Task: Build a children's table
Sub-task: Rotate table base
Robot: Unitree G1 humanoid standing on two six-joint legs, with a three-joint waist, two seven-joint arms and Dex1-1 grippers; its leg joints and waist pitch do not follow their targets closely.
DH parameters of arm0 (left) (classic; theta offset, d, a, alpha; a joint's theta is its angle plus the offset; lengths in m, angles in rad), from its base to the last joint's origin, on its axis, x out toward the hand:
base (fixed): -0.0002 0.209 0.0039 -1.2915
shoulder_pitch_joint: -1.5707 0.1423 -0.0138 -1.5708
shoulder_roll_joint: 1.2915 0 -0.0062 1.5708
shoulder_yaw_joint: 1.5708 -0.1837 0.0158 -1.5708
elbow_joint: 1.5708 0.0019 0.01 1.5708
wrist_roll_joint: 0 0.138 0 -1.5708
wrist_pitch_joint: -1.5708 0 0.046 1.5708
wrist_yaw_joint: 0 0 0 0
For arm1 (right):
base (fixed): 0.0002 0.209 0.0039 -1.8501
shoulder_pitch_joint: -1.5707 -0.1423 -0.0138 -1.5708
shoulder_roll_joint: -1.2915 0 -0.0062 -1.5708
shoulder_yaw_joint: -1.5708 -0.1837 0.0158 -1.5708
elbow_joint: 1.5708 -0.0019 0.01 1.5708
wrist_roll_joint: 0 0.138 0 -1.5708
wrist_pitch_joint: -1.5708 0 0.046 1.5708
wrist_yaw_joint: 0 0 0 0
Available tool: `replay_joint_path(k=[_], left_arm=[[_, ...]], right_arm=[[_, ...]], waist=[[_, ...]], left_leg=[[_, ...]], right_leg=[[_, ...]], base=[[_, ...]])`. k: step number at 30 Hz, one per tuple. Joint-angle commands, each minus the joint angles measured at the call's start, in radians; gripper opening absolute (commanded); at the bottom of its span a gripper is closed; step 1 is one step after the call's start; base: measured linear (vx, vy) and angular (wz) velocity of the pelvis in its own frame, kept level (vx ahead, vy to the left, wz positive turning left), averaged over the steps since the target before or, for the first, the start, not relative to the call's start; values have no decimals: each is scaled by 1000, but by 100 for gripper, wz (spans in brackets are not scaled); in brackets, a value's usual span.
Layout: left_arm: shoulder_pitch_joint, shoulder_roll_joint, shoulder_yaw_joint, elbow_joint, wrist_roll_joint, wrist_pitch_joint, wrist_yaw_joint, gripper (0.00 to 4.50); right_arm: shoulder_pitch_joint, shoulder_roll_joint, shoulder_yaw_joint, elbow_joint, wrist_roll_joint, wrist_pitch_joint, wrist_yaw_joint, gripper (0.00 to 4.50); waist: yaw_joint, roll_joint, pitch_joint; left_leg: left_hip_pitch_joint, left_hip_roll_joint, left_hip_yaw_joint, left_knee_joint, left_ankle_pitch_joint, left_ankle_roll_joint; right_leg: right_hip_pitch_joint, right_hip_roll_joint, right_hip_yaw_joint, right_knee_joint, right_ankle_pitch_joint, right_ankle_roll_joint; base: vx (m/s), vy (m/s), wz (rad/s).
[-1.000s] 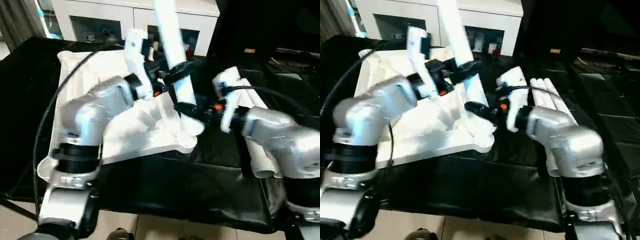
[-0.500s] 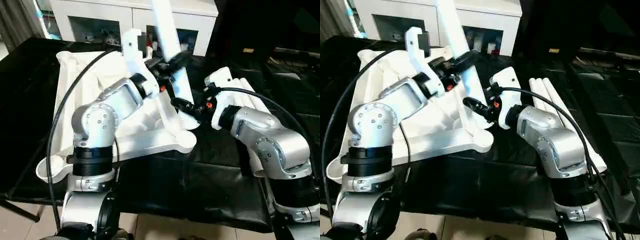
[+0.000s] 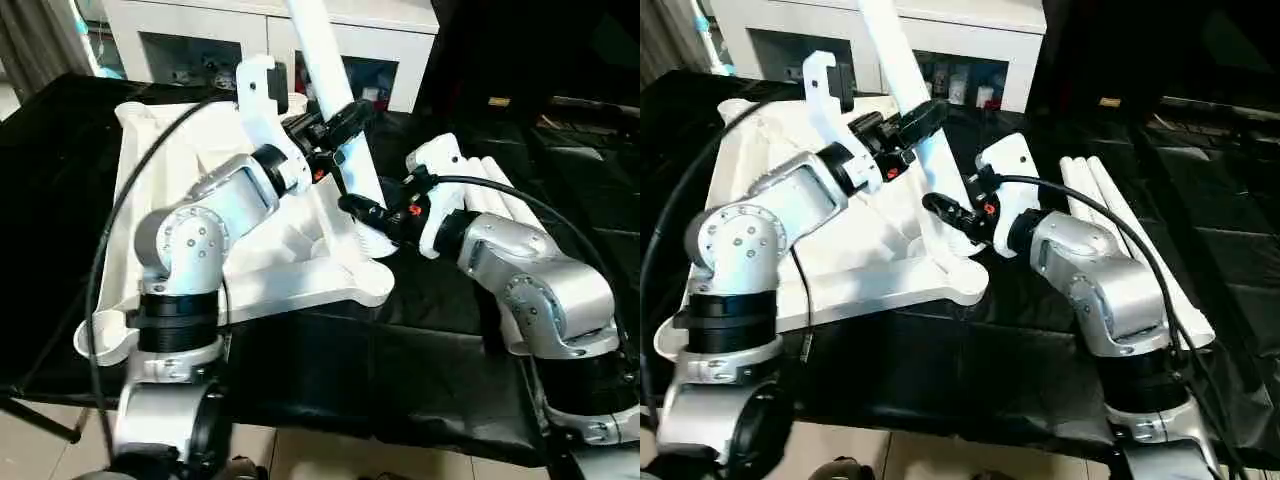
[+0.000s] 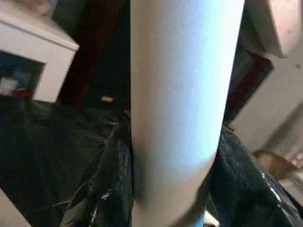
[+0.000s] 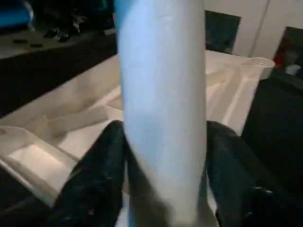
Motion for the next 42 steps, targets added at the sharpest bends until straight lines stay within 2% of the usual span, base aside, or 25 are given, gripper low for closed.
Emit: replay_joint_path(k=[1, 2, 6, 10, 11, 12, 15, 17, 24, 25, 29, 30, 33, 35, 42], left_arm=[[7, 13, -38, -32, -15, 21, -60, 186], [13, 46, -52, -55, -41, 39, -125, 186], [18, 83, -67, -77, -65, 55, -191, 186], [8, 124, -54, -78, -124, 99, -258, 185], [1, 146, -45, -79, -156, 114, -311, 185], [-2, 156, -43, -79, -166, 118, -335, 185], [-3, 188, -52, -78, -181, 121, -402, 185], [9, 232, -85, -86, -170, 105, -487, 185], [9, 245, -88, -86, -199, 96, -540, 185], [10, 246, -89, -89, -201, 94, -546, 185], [7, 249, -97, -80, -191, 82, -572, 185], [6, 249, -97, -78, -189, 80, -575, 185], [2, 244, -95, -69, -183, 75, -575, 185], [1, 243, -94, -66, -183, 74, -575, 185], [-1, 237, -97, -49, -154, 51, -540, 185]], right_arm=[[-36, -25, -52, 2, 40, 29, 30, 277], [-46, -82, -70, 0, 85, 69, 104, 290], [-50, -125, -83, -7, 132, 106, 171, 298], [-45, -200, -89, -30, 230, 185, 310, 298], [-38, -229, -83, -43, 269, 221, 361, 298], [-35, -241, -79, -47, 280, 231, 380, 298], [-41, -266, -65, -44, 301, 252, 408, 298], [-46, -275, -58, -47, 324, 275, 435, 298], [-37, -276, -27, -62, 333, 289, 454, 298], [-36, -275, -25, -63, 333, 289, 455, 270], [-34, -274, -14, -63, 340, 301, 453, 258], [-34, -273, -13, -64, 341, 301, 453, 230], [-30, -269, -11, -68, 342, 303, 449, 218], [-29, -265, -13, -68, 341, 304, 444, 196], [-30, -245, -27, -64, 347, 301, 412, 193]], waist=[[-4, 1, -85], [-2, 1, -86], [-2, 1, -83], [-1, 3, -82], [-1, 5, -82], [0, 2, -82], [-1, 4, -81], [-1, 4, -81], [2, 7, -82], [2, 6, -82], [1, 6, -82], [1, 8, -82], [1, 8, -82], [1, 9, -82], [1, 8, -84]], left_leg=[[21, 57, -16, -67, 16, 52], [24, 55, -16, -66, 14, 58], [20, 56, -15, -66, 6, 59], [21, 55, -15, -66, -5, 58], [21, 55, -15, -66, -12, 56], [21, 55, -15, -67, -13, 56], [21, 56, -16, -67, -14, 54], [23, 56, -16, -68, -18, 53], [23, 58, -15, -68, -13, 38], [22, 58, -15, -69, -13, 37], [22, 58, -16, -69, -20, 33], [23, 58, -16, -69, -22, 32], [22, 58, -15, -70, -28, 27], [22, 58, -16, -69, -26, 25], [22, 58, -16, -69, -21, 24]], right_leg=[[61, -55, 34, -47, 114, -272], [62, -52, 33, -46, 112, -273], [62, -56, 35, -47, 105, -280], [63, -54, 34, -49, 83, -287], [62, -54, 33, -50, 72, -288], [63, -54, 33, -50, 66, -288], [61, -55, 33, -51, 54, -291], [60, -56, 33, -52, 39, -288], [59, -58, 33, -48, 62, -303], [59, -58, 33, -48, 62, -302], [60, -59, 33, -49, 60, -299], [59, -59, 33, -49, 58, -299], [60, -58, 33, -49, 56, -298], [59, -58, 33, -49, 58, -298], [60, -57, 33, -48, 72, -299]], base=[[0, 0, 0], [0, 0, 0], [0, 0, 0], [0, 0, 0], [0, 0, 0], [0, 0, 0], [0, 0, 0], [0, 0, 0], [0, 0, 0], [0, 0, 0], [0, 0, 0], [0, 0, 0], [0, 0, 0], [0, 0, 0], [0, 0, 0]])
